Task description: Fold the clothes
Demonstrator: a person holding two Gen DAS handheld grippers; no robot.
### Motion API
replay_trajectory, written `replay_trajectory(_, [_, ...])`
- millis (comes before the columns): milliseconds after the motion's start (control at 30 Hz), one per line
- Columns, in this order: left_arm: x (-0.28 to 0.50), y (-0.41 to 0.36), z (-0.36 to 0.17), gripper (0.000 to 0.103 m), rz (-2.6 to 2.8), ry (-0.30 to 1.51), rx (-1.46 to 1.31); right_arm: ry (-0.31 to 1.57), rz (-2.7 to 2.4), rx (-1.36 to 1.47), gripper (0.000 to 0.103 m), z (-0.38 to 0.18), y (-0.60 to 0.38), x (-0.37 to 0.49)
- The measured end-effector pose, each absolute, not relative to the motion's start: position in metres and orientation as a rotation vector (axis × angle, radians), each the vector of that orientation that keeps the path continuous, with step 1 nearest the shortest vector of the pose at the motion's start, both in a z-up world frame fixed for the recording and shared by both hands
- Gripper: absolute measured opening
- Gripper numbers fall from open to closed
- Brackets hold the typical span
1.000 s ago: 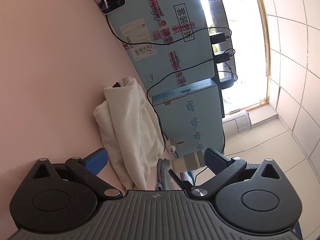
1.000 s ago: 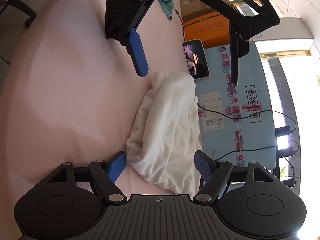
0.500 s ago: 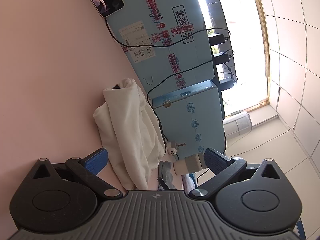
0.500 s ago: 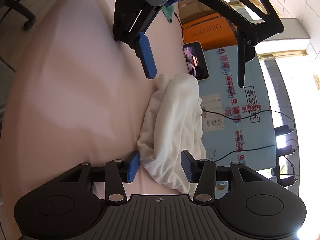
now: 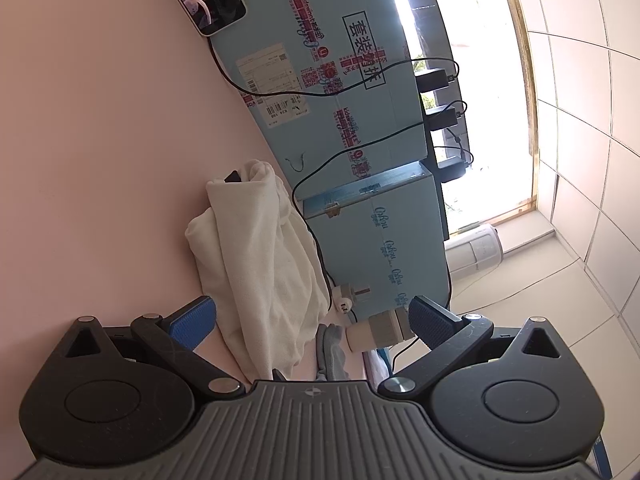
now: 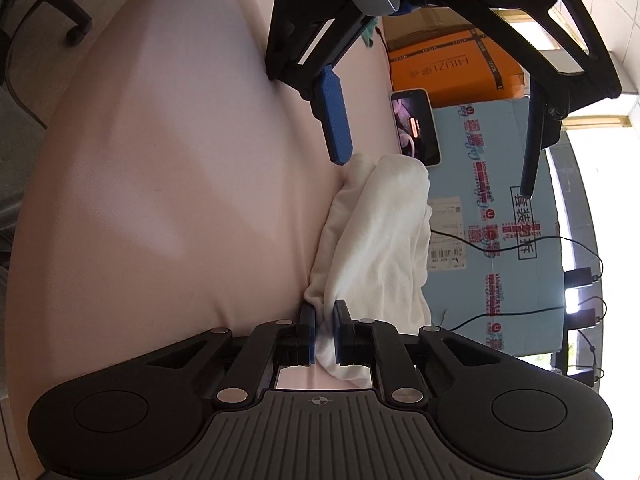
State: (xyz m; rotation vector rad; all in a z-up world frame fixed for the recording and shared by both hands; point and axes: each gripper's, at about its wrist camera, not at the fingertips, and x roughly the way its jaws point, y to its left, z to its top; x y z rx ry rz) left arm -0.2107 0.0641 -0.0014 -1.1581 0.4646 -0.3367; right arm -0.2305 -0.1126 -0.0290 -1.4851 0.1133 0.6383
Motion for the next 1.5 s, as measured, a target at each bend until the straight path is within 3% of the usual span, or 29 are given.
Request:
replay_trajectory(167, [-0.211, 0.061, 0.000, 0.103, -0.331, 0.458, -1.148, 0.117, 0.643, -1.438, 0.013, -0.028, -0.115, -0.229])
replay_trajectory(433, [-0.202, 0.061, 0.004, 0.103, -0.297, 0.527, -1.148, 0.244, 0.699, -1.048, 0.011, 0.016, -0.130, -0.205])
replay_trajectory(800, [-0.180, 0.068, -0.009, 0.103, -0.322, 0.608, -1.439, 0.121, 0.690, -0.974, 0.010, 0.057, -0.115, -0.213])
replay_trajectory(1167, [-0.175, 0.071, -0.013, 0.102, -0.377, 0.567, -1.451, 0.161, 0.813, -0.922, 0.010, 0.051, -0.103, -0.228])
replay_trajectory(1333, [-0.175, 0.070, -0.015, 0.089, -0.382, 0.570, -1.374, 0.207, 0.839, -0.859, 0.011, 0.040, -0.107, -0.228])
replay_trajectory(1467, [-0.175, 0.074, -0.024, 0.057, -0.362, 0.591, -1.356, 0.289, 0.855, -0.750, 0.019, 0.037, -0.116, -0.222])
replay_trajectory(1500, [-0.175, 0.077, -0.029, 0.045, -0.361, 0.599, -1.363, 0.317, 0.857, -0.711, 0.028, 0.036, -0.119, -0.219])
